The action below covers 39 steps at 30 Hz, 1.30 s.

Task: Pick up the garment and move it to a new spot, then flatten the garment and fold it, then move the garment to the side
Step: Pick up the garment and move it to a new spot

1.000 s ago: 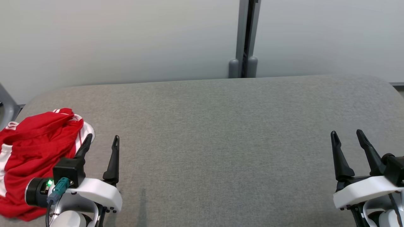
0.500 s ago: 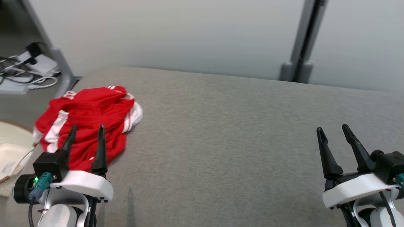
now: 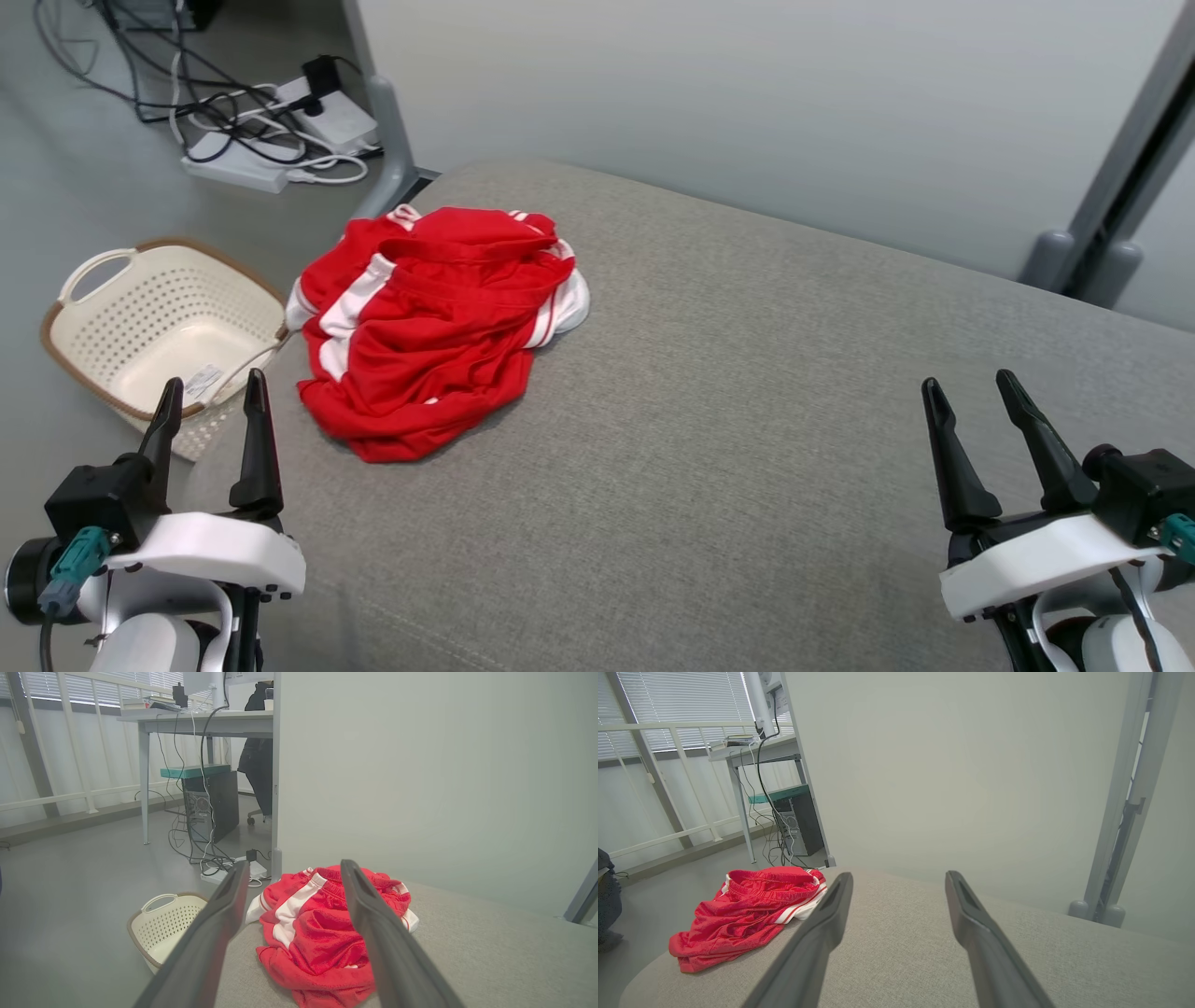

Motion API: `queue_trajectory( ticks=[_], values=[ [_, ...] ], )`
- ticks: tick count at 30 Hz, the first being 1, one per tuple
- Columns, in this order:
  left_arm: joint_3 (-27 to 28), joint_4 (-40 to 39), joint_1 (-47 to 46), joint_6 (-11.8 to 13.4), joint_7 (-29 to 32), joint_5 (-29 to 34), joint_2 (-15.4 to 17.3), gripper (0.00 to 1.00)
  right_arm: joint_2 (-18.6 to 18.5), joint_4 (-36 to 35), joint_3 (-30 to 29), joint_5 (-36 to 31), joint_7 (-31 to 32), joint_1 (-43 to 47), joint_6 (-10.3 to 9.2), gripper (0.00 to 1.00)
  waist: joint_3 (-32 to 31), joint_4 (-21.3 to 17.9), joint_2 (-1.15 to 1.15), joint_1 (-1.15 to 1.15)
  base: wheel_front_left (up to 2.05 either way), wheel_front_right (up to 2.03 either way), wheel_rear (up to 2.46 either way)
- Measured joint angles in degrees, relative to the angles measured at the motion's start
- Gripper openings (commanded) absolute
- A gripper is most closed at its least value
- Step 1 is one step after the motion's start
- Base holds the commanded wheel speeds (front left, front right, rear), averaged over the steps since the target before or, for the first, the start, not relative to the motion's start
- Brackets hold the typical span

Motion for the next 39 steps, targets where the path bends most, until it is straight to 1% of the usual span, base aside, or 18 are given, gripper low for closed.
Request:
queue_trajectory(
  ticks=[4, 18, 23, 26, 28, 31, 39],
  values=[
    [0.2, -0.1, 0.7, 0.3, -0.2, 0.0, 0.4, 1.0, 0.1, 0.4, 0.5, 0.0, 0.0, -0.7, 0.0, 1.0, 0.3, 1.2, 0.0, 0.0, 0.0, 0.0, 0.0],
    [-0.2, -0.9, 0.5, 0.8, 0.1, -0.5, 0.5, 1.0, 0.0, 1.5, 0.4, 0.5, -0.3, -1.1, 0.0, 1.0, 0.4, 1.2, 0.0, 0.0, 0.0, 0.0, 0.0],
    [-0.8, -0.7, -3.9, -0.3, 0.6, -0.7, 0.8, 1.0, 0.0, 0.8, 0.2, 0.2, 0.0, -1.1, 0.0, 1.0, 1.0, 1.0, 0.0, 0.0, 0.0, 0.0, 0.0],
    [-0.8, 1.0, -7.9, -1.0, 1.5, -1.0, 1.4, 1.0, -0.1, 0.0, 0.6, -0.2, 0.7, -1.5, 0.01, 1.0, 1.8, -0.3, 0.0, 0.0, 0.0, 0.0, 0.0],
    [-0.9, 2.9, -10.9, -1.7, 1.9, -1.1, 1.5, 1.0, -0.3, -0.6, 0.7, -0.5, 1.2, -2.3, 0.01, 1.0, 2.7, -1.5, 0.0, 0.0, 0.0, 0.0, 0.0],
    [-0.9, 8.1, -15.6, -3.5, 3.2, -2.5, 2.0, 1.0, -0.8, -1.5, 1.3, -0.9, 2.0, -3.5, 0.02, 1.0, 4.5, -3.5, 0.0, 0.0, 0.0, 0.0, 0.0],
    [-0.3, 28.3, -26.3, -9.4, 9.1, -7.7, 2.7, 1.0, -1.8, -3.0, 2.0, -1.3, 3.1, -7.3, 0.04, 1.0, 11.2, -9.9, 0.0, 0.0, 0.0, 0.0, 0.0]
  ],
)
